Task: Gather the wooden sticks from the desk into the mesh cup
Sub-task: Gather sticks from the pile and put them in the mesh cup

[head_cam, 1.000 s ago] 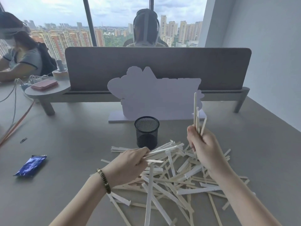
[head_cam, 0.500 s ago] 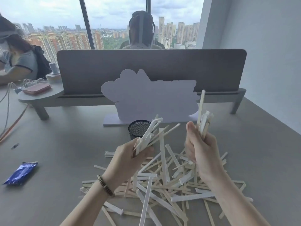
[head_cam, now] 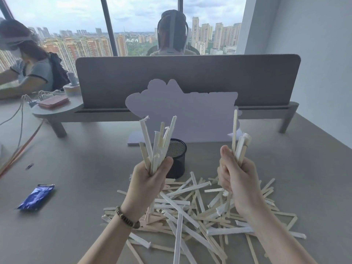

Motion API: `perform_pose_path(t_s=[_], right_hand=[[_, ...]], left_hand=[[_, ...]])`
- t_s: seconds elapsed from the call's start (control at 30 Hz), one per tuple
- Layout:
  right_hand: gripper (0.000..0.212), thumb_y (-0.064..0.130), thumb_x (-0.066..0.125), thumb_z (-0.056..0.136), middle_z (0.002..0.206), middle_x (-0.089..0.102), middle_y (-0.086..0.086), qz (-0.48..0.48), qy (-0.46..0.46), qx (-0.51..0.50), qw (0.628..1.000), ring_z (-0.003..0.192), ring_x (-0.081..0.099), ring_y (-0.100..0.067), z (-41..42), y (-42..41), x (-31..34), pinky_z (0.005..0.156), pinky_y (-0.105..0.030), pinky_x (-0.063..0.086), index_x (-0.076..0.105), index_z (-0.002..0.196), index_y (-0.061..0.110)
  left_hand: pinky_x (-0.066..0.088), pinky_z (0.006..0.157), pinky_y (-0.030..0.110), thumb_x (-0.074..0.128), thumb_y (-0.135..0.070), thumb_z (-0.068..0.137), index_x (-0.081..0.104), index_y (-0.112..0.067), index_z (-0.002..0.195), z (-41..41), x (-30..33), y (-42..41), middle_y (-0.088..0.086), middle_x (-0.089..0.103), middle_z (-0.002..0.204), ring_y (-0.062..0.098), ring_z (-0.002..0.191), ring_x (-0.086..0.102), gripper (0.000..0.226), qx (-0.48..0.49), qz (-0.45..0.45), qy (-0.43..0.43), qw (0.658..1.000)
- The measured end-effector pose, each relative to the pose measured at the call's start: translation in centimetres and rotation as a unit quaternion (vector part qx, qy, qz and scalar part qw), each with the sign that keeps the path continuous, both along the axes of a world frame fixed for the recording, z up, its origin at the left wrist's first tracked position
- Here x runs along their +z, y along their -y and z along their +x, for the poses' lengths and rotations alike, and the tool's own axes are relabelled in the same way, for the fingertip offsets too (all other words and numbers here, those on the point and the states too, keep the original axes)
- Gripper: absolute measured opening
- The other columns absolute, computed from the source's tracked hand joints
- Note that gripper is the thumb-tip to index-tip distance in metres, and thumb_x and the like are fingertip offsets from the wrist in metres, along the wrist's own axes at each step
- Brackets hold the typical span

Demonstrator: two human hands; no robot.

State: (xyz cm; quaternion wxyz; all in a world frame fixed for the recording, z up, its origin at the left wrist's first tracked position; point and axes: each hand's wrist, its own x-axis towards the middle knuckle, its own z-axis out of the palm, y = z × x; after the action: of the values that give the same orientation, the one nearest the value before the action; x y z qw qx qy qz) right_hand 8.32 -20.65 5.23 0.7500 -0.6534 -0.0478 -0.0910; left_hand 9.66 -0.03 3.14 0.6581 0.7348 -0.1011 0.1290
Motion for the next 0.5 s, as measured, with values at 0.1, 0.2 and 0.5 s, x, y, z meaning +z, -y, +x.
perform_pose_path(t_s=[0.1, 0.2, 0.5], right_hand=[[0.055, 0.042, 0.05, 0.095, 0.044, 0.026, -0.001, 0.001, 0.025, -0.005, 1.0, 0.042, 0.017, -0.014, -0.3, 0.1, 0.9, 0.041, -0.024, 0.016, 0.026, 0.06, 0.007], [0.051, 0.044, 0.047, 0.096, 0.043, 0.031, -0.003, -0.008, 0.039, -0.005, 0.999, 0.04, 0.021, -0.016, -0.5, 0.0, 1.7, 0.039, -0.021, 0.024, 0.038, 0.055, 0.014], [0.048, 0.04, 0.052, 0.098, 0.043, 0.031, -0.003, -0.032, 0.016, -0.019, 0.999, 0.043, 0.023, -0.017, 0.1, -0.5, 0.4, 0.041, -0.026, 0.025, 0.045, 0.056, 0.017]], left_hand=[[0.026, 0.043, 0.035, 0.06, -0.031, 0.091, 0.035, -0.002, 0.056, 0.1, -0.1, 0.0, -0.001, 0.033, 0.039, 0.017, 0.036, 0.028, 0.052, -0.004, -0.022, 0.007, 1.0], [0.04, 0.046, 0.033, 0.06, -0.027, 0.092, 0.044, -0.01, 0.047, 0.0, -0.2, 0.2, 0.0, 0.043, 0.04, 0.022, 0.038, 0.041, 0.051, -0.014, -0.021, 0.032, 0.999], [0.046, 0.052, 0.034, 0.068, -0.02, 0.091, 0.047, 0.008, 0.064, 0.1, -1.3, 0.5, 0.005, 0.051, 0.046, 0.023, 0.044, 0.049, 0.044, -0.008, -0.023, 0.035, 0.999]])
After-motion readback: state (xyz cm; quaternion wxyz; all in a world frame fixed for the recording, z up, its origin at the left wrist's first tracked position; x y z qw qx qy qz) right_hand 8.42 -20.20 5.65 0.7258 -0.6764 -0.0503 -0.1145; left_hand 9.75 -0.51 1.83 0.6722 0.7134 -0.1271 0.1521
